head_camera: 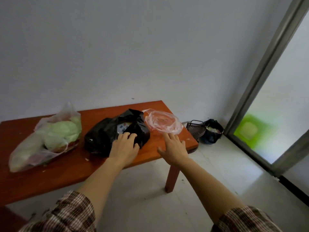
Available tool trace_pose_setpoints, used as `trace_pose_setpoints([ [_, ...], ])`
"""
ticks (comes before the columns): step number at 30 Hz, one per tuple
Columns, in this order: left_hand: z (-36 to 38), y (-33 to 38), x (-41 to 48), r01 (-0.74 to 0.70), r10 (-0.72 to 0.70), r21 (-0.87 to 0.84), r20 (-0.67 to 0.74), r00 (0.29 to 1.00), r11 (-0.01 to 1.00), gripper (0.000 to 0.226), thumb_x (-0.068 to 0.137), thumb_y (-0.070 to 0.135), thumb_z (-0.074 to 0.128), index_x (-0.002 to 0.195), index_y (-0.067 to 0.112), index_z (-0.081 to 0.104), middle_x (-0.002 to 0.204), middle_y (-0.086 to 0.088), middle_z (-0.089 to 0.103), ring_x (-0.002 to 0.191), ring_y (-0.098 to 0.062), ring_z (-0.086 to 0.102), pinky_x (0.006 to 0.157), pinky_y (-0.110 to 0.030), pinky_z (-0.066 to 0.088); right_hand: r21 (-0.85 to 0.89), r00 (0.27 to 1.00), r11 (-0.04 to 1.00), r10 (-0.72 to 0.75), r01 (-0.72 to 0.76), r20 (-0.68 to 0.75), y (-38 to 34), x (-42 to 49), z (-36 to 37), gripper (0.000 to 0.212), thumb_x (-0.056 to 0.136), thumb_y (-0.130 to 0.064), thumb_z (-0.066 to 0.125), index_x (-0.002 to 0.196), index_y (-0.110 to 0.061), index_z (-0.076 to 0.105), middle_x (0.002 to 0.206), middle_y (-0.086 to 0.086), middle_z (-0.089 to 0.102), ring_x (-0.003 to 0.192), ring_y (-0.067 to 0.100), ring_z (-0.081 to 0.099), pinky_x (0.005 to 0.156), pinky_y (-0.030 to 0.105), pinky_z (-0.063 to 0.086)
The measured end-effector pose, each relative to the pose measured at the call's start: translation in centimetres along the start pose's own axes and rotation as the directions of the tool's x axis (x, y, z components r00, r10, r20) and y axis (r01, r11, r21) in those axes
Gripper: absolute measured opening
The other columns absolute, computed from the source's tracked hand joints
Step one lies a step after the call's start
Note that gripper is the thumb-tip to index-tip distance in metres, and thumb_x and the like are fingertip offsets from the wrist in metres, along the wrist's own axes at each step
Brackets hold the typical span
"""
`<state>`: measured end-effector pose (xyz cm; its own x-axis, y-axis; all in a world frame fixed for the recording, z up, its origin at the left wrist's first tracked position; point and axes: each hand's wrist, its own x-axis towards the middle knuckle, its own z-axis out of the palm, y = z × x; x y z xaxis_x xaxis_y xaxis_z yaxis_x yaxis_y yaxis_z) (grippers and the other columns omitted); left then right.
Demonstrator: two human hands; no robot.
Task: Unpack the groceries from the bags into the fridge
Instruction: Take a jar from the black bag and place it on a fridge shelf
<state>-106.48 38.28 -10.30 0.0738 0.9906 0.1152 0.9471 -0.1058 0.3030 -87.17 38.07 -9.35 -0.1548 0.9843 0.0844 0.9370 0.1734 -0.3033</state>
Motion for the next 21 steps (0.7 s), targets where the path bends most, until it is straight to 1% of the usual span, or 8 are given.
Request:
trace_pose_setpoints([
  [4, 1.7, -4.7, 3.2, -0.049, 0.048, 0.094, 0.006, 0.999, 0.994, 0.049, 0.097, 0.034, 0.041, 0.144, 0.019, 0.038, 0.149, -0.001, 0.038, 0.143, -0.022, 0.02, 0.115, -0.039, 0.025, 0.012, 0.999, 0.999, -0.043, 0.042, 0.027, -2.1, 5.3, 2.9, 0.061, 0.093, -0.038, 0.049, 0.148, -0.023, 0.026, 0.149, 0.004, 0.036, 0.137, 0.026, 0.032, 0.108, 0.052, 0.028],
  [7, 3.2, -7.3, 6.3, -0.09, 0.079, 0.208, 0.059, 0.995, 0.974, 0.055, 0.098, 0.035, 0.037, 0.15, 0.022, 0.024, 0.157, -0.001, 0.025, 0.147, -0.024, 0.009, 0.12, -0.042, 0.012, 0.037, 0.997, 0.996, -0.083, 0.083, 0.002, -3.2, 10.1, 5.0, 0.058, 0.094, -0.039, 0.048, 0.146, -0.024, 0.028, 0.146, 0.002, 0.039, 0.136, 0.025, 0.034, 0.109, 0.051, 0.029],
  [9, 4.3, -8.7, 8.3, -0.124, 0.1, 0.282, 0.097, 0.99, 0.951, 0.057, 0.099, 0.035, 0.033, 0.153, 0.023, 0.017, 0.16, -0.001, 0.018, 0.148, -0.024, 0.003, 0.119, -0.044, 0.003, 0.039, 0.992, 0.991, -0.125, 0.126, -0.032, -3.6, 13.4, 6.3, 0.053, 0.096, -0.038, 0.046, 0.144, -0.022, 0.032, 0.144, 0.0, 0.041, 0.135, 0.023, 0.034, 0.11, 0.047, 0.028],
  [13, 5.9, -11.3, 12.2, -0.188, 0.139, 0.378, 0.153, 0.978, 0.906, 0.058, 0.1, 0.036, 0.031, 0.153, 0.021, 0.013, 0.161, -0.005, 0.01, 0.149, -0.026, -0.004, 0.117, -0.047, -0.009, -0.005, 0.977, 0.981, -0.196, 0.196, -0.08, -4.5, 20.2, 8.9, 0.048, 0.097, -0.038, 0.044, 0.141, -0.019, 0.039, 0.144, -0.001, 0.041, 0.137, 0.02, 0.028, 0.11, 0.045, 0.024],
  [15, 6.3, -12.9, 14.0, -0.228, 0.133, 0.428, 0.24, 0.962, 0.875, 0.06, 0.101, 0.039, 0.031, 0.154, 0.019, 0.011, 0.162, -0.005, 0.0, 0.148, -0.027, -0.012, 0.114, -0.049, -0.015, -0.003, 0.978, 0.978, -0.207, 0.207, -0.035, -4.9, 23.0, 10.4, 0.046, 0.098, -0.039, 0.043, 0.139, -0.019, 0.043, 0.144, 0.0, 0.04, 0.138, 0.021, 0.026, 0.111, 0.048, 0.021],
  [18, 6.4, -15.9, 16.5, -0.236, 0.05, 0.519, 0.347, 0.937, 0.821, 0.07, 0.099, 0.039, 0.038, 0.154, 0.019, -0.001, 0.16, -0.006, -0.014, 0.144, -0.03, -0.023, 0.114, -0.053, -0.014, -0.049, 0.969, 0.976, -0.205, 0.214, 0.136, -5.3, 26.1, 12.6, 0.038, 0.098, -0.036, 0.044, 0.128, -0.014, 0.051, 0.147, 0.004, 0.035, 0.14, 0.025, 0.02, 0.111, 0.053, 0.018],
  [20, 6.0, -18.1, 17.9, -0.192, -0.006, 0.523, 0.354, 0.935, 0.831, 0.082, 0.096, 0.033, 0.046, 0.152, 0.022, -0.012, 0.16, -0.005, -0.017, 0.144, -0.029, -0.024, 0.115, -0.051, -0.011, -0.133, 0.946, 0.961, -0.203, 0.242, 0.254, -5.1, 27.3, 13.8, 0.035, 0.097, -0.035, 0.046, 0.121, -0.011, 0.054, 0.151, 0.008, 0.03, 0.142, 0.027, 0.014, 0.111, 0.057, 0.016],
  [21, 5.9, -19.2, 18.6, -0.17, -0.022, 0.513, 0.347, 0.938, 0.842, 0.089, 0.093, 0.03, 0.051, 0.149, 0.023, -0.018, 0.16, -0.005, -0.017, 0.143, -0.027, -0.024, 0.116, -0.05, -0.009, -0.163, 0.934, 0.953, -0.2, 0.255, 0.296, -5.0, 27.9, 14.3, 0.036, 0.096, -0.035, 0.048, 0.122, -0.011, 0.053, 0.153, 0.009, 0.027, 0.143, 0.028, 0.011, 0.111, 0.058, 0.014],
])
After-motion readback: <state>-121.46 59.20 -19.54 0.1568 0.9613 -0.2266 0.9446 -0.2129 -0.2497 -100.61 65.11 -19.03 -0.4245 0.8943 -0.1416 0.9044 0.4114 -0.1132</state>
